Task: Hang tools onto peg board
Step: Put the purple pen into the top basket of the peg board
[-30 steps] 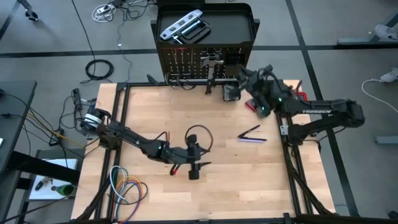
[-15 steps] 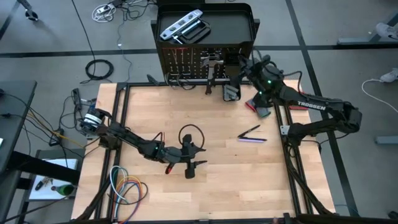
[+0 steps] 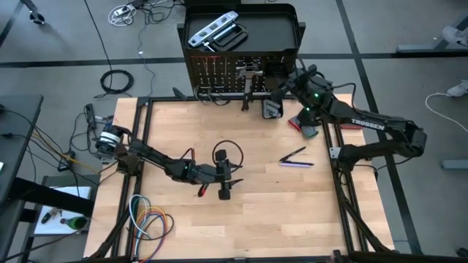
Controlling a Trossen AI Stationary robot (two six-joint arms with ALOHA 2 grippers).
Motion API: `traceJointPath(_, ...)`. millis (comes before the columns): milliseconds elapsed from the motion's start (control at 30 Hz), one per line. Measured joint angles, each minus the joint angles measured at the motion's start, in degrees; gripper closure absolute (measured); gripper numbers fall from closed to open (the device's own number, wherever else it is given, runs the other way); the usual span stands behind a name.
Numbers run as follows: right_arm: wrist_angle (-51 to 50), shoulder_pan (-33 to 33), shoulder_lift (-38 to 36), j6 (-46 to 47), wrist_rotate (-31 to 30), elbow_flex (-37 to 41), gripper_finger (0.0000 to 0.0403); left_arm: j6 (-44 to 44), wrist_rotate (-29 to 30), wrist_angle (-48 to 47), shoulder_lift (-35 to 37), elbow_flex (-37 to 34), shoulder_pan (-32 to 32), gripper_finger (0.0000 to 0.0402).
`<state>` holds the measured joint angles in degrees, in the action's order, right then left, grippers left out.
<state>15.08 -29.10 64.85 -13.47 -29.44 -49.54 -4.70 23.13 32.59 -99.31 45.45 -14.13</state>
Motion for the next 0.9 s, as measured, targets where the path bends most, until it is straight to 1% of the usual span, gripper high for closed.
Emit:
traceJointPath(67, -2.6, 1.3, -2.5, -0.7, -0.6, -0.1, 0.0151, -1.6, -0.9, 1.1, 0.0, 0.0, 0.6, 0.0172)
traceJointPath(133, -7.3, 2.1, -4.9, -1.0, -0.7, -1.6, 0.0152, -2.6, -2.4, 2.0, 0.0, 0.0, 1.3, 0.0172)
traceJointPath(267, -13.9, 3.2, -8.8, 0.2, -1.1, -5.1, 0.0153, -2.8, -6.1, 2.1, 0.0, 0.0, 3.4, 0.0172)
traceJointPath(333, -17.8, 3.7, -10.2, 1.4, -1.1, -6.8, 0.0152, -2.7, -6.9, 2.3, 0.0, 0.0, 4.7, 0.0172)
traceJointPath(400, -25.1, 4.5, -11.3, 6.7, -0.9, -8.6, 0.0152, -2.6, -7.2, 2.2, 0.0, 0.0, 5.8, 0.0172)
traceJointPath(467, -35.2, 5.6, -12.2, 13.7, 1.4, -9.6, 0.0153, -2.6, -7.4, 2.2, 0.0, 0.0, 6.6, 0.0172)
traceJointPath(600, -54.7, 9.9, -12.4, 28.0, 11.2, -8.6, 0.0162, -1.8, -8.7, -0.2, 0.0, 0.0, 7.1, 0.0172)
traceJointPath(667, -61.9, 13.1, -12.2, 34.8, 14.7, -6.9, 0.0167, -1.2, -9.3, -1.6, 0.0, 0.0, 7.1, 0.0172)
traceJointPath(767, -67.6, 19.4, -12.1, 43.9, 17.9, -3.1, 0.0175, -0.7, -9.3, -1.7, 0.0, 0.0, 7.0, 0.0172)
traceJointPath(833, -67.3, 23.6, -11.9, 48.4, 19.8, 0.2, 0.0178, 0.3, -9.3, -1.7, 0.0, 0.0, 7.0, 0.0172)
traceJointPath(900, -66.2, 27.3, -11.0, 49.6, 20.4, 3.7, 0.018, 2.3, -9.3, -1.7, 0.0, 0.0, 7.0, 0.0172)
